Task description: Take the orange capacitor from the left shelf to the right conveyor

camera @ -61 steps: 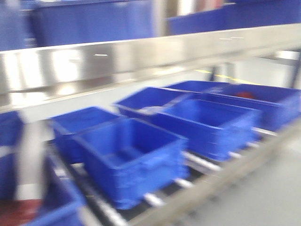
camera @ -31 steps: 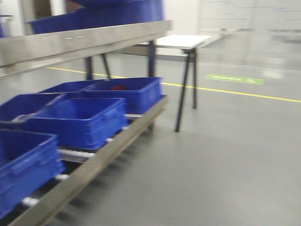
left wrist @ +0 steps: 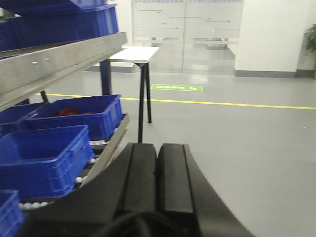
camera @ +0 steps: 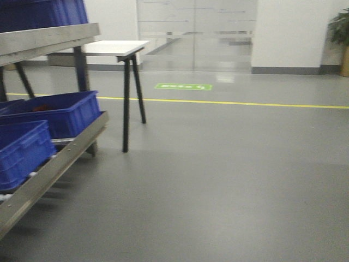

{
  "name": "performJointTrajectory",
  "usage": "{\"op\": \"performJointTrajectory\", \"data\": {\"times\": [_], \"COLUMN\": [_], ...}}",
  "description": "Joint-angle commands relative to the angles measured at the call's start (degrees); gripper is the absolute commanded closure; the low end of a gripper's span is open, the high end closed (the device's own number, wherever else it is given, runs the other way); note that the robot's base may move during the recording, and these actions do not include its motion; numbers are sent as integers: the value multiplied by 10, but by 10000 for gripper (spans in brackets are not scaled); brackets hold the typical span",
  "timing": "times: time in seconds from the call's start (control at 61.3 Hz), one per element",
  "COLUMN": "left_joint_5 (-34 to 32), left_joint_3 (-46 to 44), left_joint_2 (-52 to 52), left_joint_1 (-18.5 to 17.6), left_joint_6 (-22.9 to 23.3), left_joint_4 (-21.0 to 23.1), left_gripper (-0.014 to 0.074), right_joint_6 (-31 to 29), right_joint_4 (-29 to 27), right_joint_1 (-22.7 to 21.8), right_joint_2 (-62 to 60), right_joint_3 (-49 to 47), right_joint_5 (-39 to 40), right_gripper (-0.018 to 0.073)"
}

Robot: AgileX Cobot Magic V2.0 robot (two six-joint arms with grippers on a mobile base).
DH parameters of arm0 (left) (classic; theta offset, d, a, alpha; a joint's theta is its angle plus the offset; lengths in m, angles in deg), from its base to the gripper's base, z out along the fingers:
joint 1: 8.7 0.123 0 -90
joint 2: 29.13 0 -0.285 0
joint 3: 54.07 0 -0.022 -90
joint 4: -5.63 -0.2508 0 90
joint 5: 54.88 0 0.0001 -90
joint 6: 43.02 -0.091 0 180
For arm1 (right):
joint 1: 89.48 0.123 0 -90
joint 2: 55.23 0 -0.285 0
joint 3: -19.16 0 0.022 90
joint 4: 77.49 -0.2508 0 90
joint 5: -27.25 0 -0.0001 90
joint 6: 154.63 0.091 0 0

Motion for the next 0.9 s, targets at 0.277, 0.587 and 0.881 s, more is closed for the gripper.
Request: {"op": "performJointTrajectory", "data": {"times": [0.277, 0.587, 0.881], "left_joint_5": [-48, -48, -48], "left_joint_3": [-4, -4, -4], "left_joint_2": [6, 6, 6], "left_joint_1": [-2, -2, -2], "left_joint_6": [0, 0, 0], "left_joint_4": [3, 3, 3], "left_gripper": [701, 701, 701], "right_joint_6": [-3, -3, -3], "right_joint_4": [11, 11, 11], "right_joint_1": [-2, -2, -2], "right_joint_2": [8, 8, 8], "right_joint_3": [-15, -15, -15], "right_joint_5": [50, 50, 50], "right_gripper": [504, 504, 504]}}
